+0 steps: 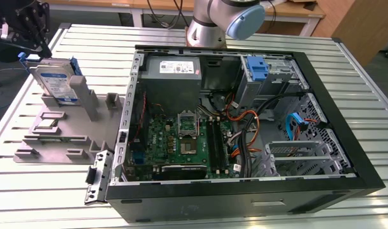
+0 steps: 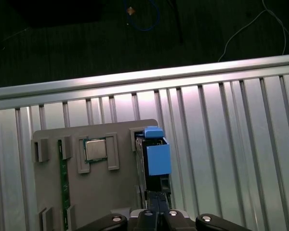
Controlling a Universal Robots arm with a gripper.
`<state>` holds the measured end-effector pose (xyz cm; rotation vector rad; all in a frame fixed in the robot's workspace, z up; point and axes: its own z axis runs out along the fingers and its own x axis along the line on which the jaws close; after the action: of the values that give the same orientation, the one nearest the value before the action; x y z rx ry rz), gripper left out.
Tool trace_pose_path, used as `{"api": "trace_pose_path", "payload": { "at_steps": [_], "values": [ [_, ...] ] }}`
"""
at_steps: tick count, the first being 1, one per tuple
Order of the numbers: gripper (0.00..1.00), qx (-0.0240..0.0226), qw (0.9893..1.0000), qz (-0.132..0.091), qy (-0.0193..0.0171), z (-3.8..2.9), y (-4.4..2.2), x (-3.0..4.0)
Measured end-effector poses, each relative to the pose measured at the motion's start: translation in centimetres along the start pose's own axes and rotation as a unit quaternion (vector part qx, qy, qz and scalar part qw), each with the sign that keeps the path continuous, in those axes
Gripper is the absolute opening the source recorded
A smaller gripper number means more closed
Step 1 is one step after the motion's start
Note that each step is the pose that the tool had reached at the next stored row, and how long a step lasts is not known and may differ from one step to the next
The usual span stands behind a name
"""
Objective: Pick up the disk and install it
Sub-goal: 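Pick up the disk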
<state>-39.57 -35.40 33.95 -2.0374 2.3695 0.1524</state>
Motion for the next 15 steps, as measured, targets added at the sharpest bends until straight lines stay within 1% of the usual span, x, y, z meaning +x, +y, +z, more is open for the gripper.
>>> {"api": "trace_pose_path", "payload": {
  "at_steps": [10,12,13,15],
  "values": [
    [0.11,0.0,1.0,0.0,0.0,0.0,0.0,0.0],
    [0.23,0.0,1.0,0.0,0.0,0.0,0.0,0.0],
    [0.23,0.0,1.0,0.0,0.0,0.0,0.0,0.0],
    [0.35,0.0,1.0,0.0,0.0,0.01,0.0,0.0]
  ]
}}
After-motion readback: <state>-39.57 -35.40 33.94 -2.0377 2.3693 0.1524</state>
